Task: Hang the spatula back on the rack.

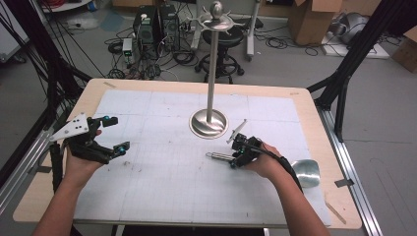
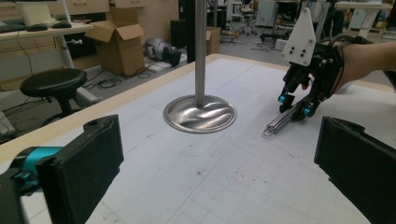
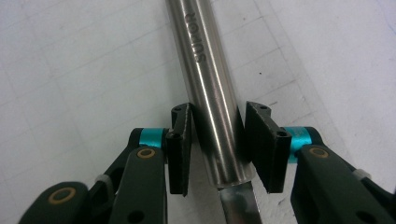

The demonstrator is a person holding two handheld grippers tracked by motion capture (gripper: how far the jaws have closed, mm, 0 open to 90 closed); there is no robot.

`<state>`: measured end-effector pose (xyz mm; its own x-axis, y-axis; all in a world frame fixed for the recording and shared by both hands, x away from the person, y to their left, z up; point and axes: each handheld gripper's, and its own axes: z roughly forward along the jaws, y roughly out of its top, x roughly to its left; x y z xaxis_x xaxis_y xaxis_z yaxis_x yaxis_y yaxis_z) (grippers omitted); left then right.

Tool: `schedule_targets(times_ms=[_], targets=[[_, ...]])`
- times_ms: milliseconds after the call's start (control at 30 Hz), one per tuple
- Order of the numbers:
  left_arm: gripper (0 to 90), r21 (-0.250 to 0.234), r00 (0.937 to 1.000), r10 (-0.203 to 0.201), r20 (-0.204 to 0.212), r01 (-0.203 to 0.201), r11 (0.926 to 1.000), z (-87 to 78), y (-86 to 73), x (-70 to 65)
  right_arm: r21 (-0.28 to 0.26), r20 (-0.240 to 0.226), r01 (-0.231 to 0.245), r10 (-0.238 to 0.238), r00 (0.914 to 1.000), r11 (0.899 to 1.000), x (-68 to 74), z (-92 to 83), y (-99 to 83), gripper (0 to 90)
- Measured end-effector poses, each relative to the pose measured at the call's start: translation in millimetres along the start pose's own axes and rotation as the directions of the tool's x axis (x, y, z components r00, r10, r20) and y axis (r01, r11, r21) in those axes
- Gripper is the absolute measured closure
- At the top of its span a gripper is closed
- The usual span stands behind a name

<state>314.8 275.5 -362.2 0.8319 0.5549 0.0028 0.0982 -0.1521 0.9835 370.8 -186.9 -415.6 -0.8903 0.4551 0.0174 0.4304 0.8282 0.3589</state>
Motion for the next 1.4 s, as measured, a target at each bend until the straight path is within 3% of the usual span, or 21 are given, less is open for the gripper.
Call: schedule_targets(times_ms=[67,233,300,400,567,667,700,800,933,967,1033,1100,1167,1200,1400], targets=[[1.8,-0.003,1.0000,-0.005,-0.003,0.005,1.0000,-0.2,0.1,-0.1,0.012,-0.002,0.014,-0.014,0.9999,1.000,0.0,0.2,1.6,63.4],[1.8,-0.013,1.0000,-0.001,-0.008,0.001,0.9999,-2.8,0.9,-0.1,0.038,0.016,0.100,-0.101,0.9948,0.994,5.8,0.0,6.2,68.9],[1.8,-0.016,1.0000,0.001,-0.008,-0.002,0.9999,-3.5,1.2,0.0,0.034,0.009,0.072,-0.072,0.9973,0.997,5.0,-0.6,5.3,69.1],[1.8,-0.014,1.0000,0.001,-0.008,-0.001,0.9999,-3.5,1.0,0.3,0.021,0.006,0.072,-0.072,0.9974,0.997,4.2,-3.8,4.5,69.1],[1.8,-0.012,0.9999,-0.001,-0.011,0.001,0.9999,-3.3,0.6,1.0,-0.073,0.002,0.040,-0.040,0.9992,0.997,0.1,-24.3,-1.0,69.1],[1.8,-0.014,0.9999,-0.002,-0.014,0.002,0.9999,-3.4,0.9,0.8,-0.162,0.007,0.016,-0.015,0.9999,0.987,-3.7,-47.3,-7.8,69.1],[1.8,-0.017,0.9999,-0.002,-0.015,0.001,0.9999,-3.5,1.0,0.6,-0.215,0.011,0.007,-0.005,0.9999,0.977,-5.1,-60.5,-11.6,69.1],[1.8,-0.025,0.9999,-0.003,-0.016,0.003,0.9997,-4.1,1.6,0.4,-0.286,0.019,0.002,0.003,0.9998,0.958,-6.7,-81.9,-16.6,69.1],[1.8,-0.029,0.9999,-0.002,-0.016,0.001,0.9996,-4.7,3.0,0.3,-0.397,0.031,-0.006,0.020,0.9993,0.918,-7.7,-118.7,-22.9,69.1],[1.8,-0.032,0.9998,-0.003,-0.018,0.002,0.9995,-4.6,3.1,0.2,-0.429,0.026,-0.013,0.027,0.9993,0.903,-8.2,-126.9,-24.4,69.1],[1.8,-0.033,0.9998,-0.002,-0.018,0.002,0.9994,-4.7,3.3,0.3,-0.466,0.020,-0.019,0.032,0.9993,0.885,-9.8,-136.2,-26.5,69.1],[1.8,-0.031,0.9999,-0.002,-0.016,0.001,0.9995,-4.6,3.2,0.5,-0.512,0.008,-0.037,0.047,0.9989,0.858,-11.1,-146.0,-29.2,69.1],[1.8,-0.032,0.9999,-0.003,-0.016,0.003,0.9995,-4.5,3.1,0.5,-0.540,0.003,-0.040,0.049,0.9988,0.841,-12.5,-151.7,-30.5,69.1],[1.8,-0.031,0.9999,-0.003,-0.015,0.002,0.9995,-4.7,3.1,0.7,-0.551,0.007,-0.036,0.048,0.9988,0.834,-13.4,-154.3,-30.5,69.1],[1.8,-0.033,0.9999,-0.005,-0.016,0.004,0.9994,-5.3,3.3,0.9,-0.580,0.004,-0.034,0.045,0.9990,0.814,-13.3,-165.6,-26.1,69.1]])
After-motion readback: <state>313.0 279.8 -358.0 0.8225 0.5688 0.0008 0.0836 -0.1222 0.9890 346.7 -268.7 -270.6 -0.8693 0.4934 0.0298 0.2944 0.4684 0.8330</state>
